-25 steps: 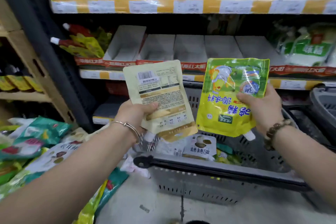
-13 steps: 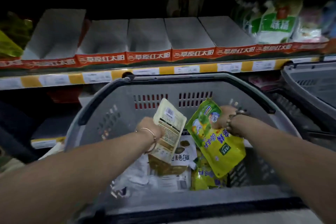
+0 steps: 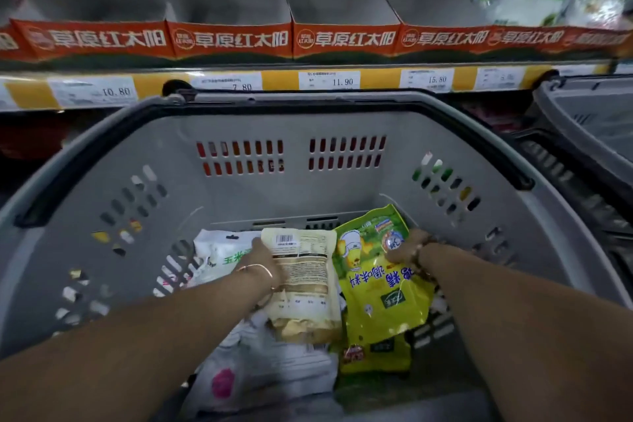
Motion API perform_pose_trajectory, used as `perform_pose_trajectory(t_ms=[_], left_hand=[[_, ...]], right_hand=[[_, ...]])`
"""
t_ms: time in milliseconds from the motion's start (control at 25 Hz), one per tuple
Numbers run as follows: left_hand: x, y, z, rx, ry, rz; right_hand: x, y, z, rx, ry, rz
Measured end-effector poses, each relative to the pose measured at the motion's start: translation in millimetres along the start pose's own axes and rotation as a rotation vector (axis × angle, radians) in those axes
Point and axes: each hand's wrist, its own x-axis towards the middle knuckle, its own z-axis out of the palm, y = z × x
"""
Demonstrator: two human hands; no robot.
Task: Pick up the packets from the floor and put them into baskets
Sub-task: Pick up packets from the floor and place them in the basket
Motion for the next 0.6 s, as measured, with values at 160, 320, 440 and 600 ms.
perform_pose_trajectory(t_ms=[160, 320, 440, 600], left_hand=[[-6.7, 13.5, -4.7, 0.398, -0.099, 0.311], [-10.4, 16.7, 9.6, 0.661, -0.224, 0.445], [-14.7, 26.5, 12.3, 0.877, -0.202, 0.511], [-24.6, 30.0, 30.4, 0.975, -0.176, 0.434]], right_hand=[[1.3, -23.2, -19.1, -0.14, 0.257, -0.132], [-3.5, -57.1, -26.7, -0.625, 0.029, -0.525], [-0.7, -49.5, 6.1, -0.939, -0.161, -0.532], [6.9, -29.7, 43.4, -0.75, -0.192, -0.507]])
